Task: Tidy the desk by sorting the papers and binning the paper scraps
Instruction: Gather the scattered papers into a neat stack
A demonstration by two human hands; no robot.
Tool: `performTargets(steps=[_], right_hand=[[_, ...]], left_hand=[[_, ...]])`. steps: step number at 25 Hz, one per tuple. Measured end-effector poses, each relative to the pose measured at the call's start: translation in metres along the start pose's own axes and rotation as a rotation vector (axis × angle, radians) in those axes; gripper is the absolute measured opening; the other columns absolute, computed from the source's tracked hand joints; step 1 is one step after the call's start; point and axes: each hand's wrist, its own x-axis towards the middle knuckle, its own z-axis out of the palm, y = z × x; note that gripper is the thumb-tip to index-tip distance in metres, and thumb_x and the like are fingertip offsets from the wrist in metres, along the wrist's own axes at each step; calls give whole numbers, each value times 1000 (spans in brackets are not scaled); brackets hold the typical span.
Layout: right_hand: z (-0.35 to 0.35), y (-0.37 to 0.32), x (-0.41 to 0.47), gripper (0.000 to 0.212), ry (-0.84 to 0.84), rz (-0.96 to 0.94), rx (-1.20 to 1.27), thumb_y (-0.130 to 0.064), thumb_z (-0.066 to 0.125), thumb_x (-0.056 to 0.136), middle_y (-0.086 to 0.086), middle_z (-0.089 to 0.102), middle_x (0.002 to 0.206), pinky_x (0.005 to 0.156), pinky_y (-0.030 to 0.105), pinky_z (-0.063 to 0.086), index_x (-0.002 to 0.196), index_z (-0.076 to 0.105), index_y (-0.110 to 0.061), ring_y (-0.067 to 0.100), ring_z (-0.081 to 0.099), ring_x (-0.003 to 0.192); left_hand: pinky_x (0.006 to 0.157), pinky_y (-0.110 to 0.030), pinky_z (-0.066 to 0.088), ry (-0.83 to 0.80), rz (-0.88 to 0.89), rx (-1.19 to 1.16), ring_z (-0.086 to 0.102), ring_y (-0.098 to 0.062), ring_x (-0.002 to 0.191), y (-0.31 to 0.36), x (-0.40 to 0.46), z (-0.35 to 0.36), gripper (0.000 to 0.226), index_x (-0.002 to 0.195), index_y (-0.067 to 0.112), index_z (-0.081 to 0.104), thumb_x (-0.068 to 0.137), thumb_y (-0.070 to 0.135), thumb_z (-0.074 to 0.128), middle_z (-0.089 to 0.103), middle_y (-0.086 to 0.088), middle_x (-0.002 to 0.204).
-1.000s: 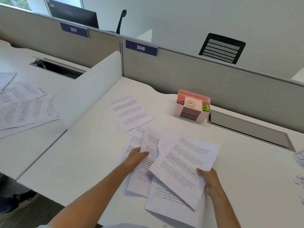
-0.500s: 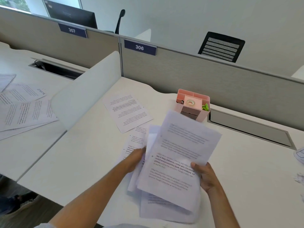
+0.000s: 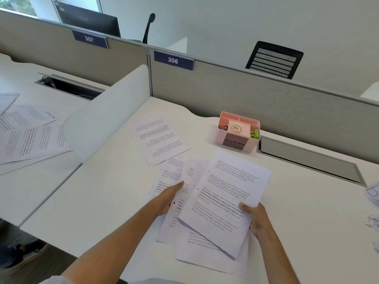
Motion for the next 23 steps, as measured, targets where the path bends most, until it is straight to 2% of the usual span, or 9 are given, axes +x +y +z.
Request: performTargets(steps=[4, 7, 9, 12, 15, 18, 23], right_hand=[[16, 4, -6, 44, -13, -25, -15, 1, 72, 70, 18, 70, 115, 70, 34, 60, 114, 66, -3, 30, 71, 96], [27, -7, -5, 38, 1, -97, -21, 6, 71, 74, 15, 71, 113, 69, 32, 60, 110, 67, -6, 27, 72, 94], [32, -21, -3, 42, 17, -157, 2, 5, 70, 76, 16, 70, 116, 71, 32, 60, 116, 64, -4, 29, 70, 97], [38, -47, -6, 61, 0, -256, 40, -2, 72, 71, 16, 66, 122, 75, 38, 58, 128, 53, -4, 33, 66, 105], [39, -73, -12, 78, 20, -343, 32, 2, 77, 58, 11, 63, 121, 83, 44, 54, 128, 42, -9, 32, 62, 108], [39, -94, -17, 78, -8, -461, 42, 5, 68, 59, 16, 60, 122, 86, 45, 55, 132, 40, -3, 30, 62, 107], [41, -103, -28, 60, -11, -610, 10, 6, 68, 64, 0, 71, 105, 73, 29, 56, 121, 55, -7, 18, 67, 94]], left_hand=[[99, -49, 49, -68, 23, 98, 66, -32, 110, 9, -1, 4, 42, 123, 10, 64, 91, 37, 63, 69, -13, 120], [94, -51, 53, -54, 114, 153, 69, -34, 104, 24, -5, 20, 38, 123, 2, 61, 89, 18, 67, 71, -16, 114], [90, -50, 55, -40, 189, 196, 70, -35, 101, 38, -8, 34, 37, 122, -1, 61, 87, 8, 67, 72, -17, 112], [86, -47, 58, -94, 289, 252, 70, -33, 101, 58, -16, 51, 30, 117, 2, 64, 88, 10, 68, 72, -16, 112], [84, -45, 59, -130, 410, 266, 69, -34, 102, 74, -26, 63, 26, 114, 3, 67, 89, 12, 66, 71, -16, 113], [89, -49, 56, -137, 511, 269, 67, -36, 105, 86, -35, 73, 26, 110, 6, 68, 86, 15, 67, 69, -18, 116], [88, -49, 56, -169, 657, 346, 66, -35, 106, 101, -45, 80, 28, 109, 7, 69, 83, 17, 71, 68, -17, 117]])
